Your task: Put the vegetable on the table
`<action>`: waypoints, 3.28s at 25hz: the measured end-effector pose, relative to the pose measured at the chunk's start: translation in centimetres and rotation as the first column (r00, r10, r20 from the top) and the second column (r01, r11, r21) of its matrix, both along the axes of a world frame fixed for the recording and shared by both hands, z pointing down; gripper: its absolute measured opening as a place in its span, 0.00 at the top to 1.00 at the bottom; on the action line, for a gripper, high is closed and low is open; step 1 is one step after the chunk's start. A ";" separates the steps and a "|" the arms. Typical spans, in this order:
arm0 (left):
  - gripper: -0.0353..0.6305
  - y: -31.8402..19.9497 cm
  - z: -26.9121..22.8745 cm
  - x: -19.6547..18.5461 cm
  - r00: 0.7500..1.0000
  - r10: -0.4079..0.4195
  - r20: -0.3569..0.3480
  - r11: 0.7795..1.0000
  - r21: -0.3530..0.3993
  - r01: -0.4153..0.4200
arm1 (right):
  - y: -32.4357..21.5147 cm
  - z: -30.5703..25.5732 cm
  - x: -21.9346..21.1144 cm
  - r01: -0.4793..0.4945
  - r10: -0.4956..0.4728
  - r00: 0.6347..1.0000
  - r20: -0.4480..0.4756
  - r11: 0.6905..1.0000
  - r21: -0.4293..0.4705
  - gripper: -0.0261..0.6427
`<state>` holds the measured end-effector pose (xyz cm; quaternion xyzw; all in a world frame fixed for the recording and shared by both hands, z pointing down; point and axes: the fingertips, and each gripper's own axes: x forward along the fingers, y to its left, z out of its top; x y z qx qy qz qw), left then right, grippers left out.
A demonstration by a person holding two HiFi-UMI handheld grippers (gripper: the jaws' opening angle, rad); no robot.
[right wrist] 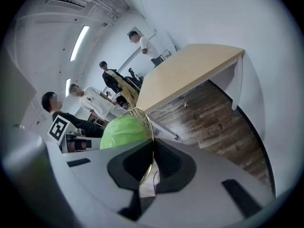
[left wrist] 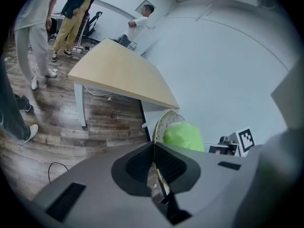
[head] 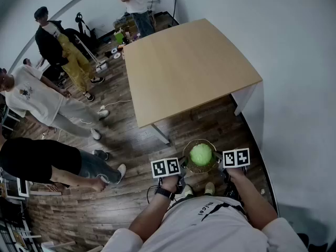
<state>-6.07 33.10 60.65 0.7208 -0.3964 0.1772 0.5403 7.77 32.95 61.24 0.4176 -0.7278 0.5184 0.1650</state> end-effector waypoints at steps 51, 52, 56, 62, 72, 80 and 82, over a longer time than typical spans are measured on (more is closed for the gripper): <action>0.91 -20.9 1.7 -0.3 1.000 0.027 -0.013 0.999 -0.017 -0.027 | -20.4 1.4 -0.2 -0.069 0.068 0.998 -0.007 0.997 -0.028 0.93; 0.91 -22.3 1.8 -0.7 0.999 0.032 -0.010 0.999 -0.012 -0.032 | -21.8 1.4 -0.7 -0.073 0.073 0.997 -0.008 0.997 -0.024 0.93; 0.91 -26.9 2.8 -2.6 0.998 0.057 -0.005 0.998 -0.009 -0.057 | -25.9 2.5 -2.6 -0.096 0.096 0.995 -0.005 0.995 -0.020 0.93; 0.91 -32.0 3.9 -3.4 0.998 0.055 -0.011 0.998 -0.028 -0.055 | -31.0 3.5 -3.4 -0.105 0.104 0.994 -0.018 0.994 -0.036 0.93; 0.91 -41.0 6.7 -2.7 1.000 -0.011 0.006 0.998 -0.065 0.012 | -41.0 5.8 -2.6 -0.031 0.028 0.999 -0.035 0.996 -0.082 0.93; 0.91 -48.2 9.8 -2.1 0.997 -0.071 0.024 0.994 -0.084 0.073 | -48.9 8.8 -2.0 0.039 -0.045 0.998 -0.042 0.991 -0.125 0.93; 0.91 -49.7 10.8 -2.0 0.996 -0.087 0.024 0.992 -0.093 0.089 | -50.7 9.9 -1.9 0.055 -0.062 0.997 -0.042 0.989 -0.139 0.93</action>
